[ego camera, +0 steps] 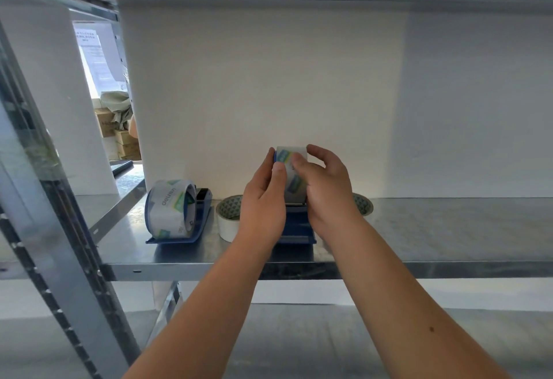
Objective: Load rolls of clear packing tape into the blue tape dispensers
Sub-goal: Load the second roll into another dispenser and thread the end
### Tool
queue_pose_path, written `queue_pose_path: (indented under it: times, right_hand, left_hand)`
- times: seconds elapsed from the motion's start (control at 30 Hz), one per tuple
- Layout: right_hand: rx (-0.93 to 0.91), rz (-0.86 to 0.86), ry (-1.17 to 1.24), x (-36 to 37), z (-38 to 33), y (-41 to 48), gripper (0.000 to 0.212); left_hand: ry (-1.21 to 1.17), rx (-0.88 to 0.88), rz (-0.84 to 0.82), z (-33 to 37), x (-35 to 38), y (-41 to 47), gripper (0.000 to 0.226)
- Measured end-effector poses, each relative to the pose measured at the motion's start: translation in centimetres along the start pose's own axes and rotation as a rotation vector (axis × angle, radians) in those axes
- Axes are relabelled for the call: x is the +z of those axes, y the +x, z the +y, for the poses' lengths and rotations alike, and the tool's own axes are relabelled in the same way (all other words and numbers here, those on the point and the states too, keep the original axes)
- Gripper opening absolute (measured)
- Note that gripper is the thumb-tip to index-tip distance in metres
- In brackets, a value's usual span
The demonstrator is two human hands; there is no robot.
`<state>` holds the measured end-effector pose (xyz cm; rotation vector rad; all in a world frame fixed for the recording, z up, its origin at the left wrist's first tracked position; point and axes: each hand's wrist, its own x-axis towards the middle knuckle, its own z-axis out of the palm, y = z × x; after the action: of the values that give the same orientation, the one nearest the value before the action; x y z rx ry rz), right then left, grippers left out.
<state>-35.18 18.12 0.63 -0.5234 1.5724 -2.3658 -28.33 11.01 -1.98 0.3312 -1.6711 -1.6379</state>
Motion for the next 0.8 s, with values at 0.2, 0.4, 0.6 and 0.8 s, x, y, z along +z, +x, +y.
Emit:
queue_pose_path:
  times: [0.2,0.4,0.6,0.8]
  right_hand:
    - [-0.079,-0.025,-0.071,-1.2,-0.6,-0.8,0.047]
    - [-0.261,-0.196,-0.182,-2.8,-1.5,-4.0,0.058]
    - [-0.354,-0.284,-0.293,-4.2,-1.4,-5.9,0.070]
    - [-0.353,-0.347,-0.388,-5.0,-1.1,-5.7,0.082]
  left_hand:
    - [-0.021,0.007,0.190,1.2,-0.8,0.7,0.025]
    - [-0.202,-0.205,0.075,4.4,-1.6,1.4,0.058]
    - [-0.295,-0.259,-0.020,5.9,-1.1,0.1,0.062]
    - [-0.203,-0.103,0.050,5.2,-0.4,-1.1,0.046]
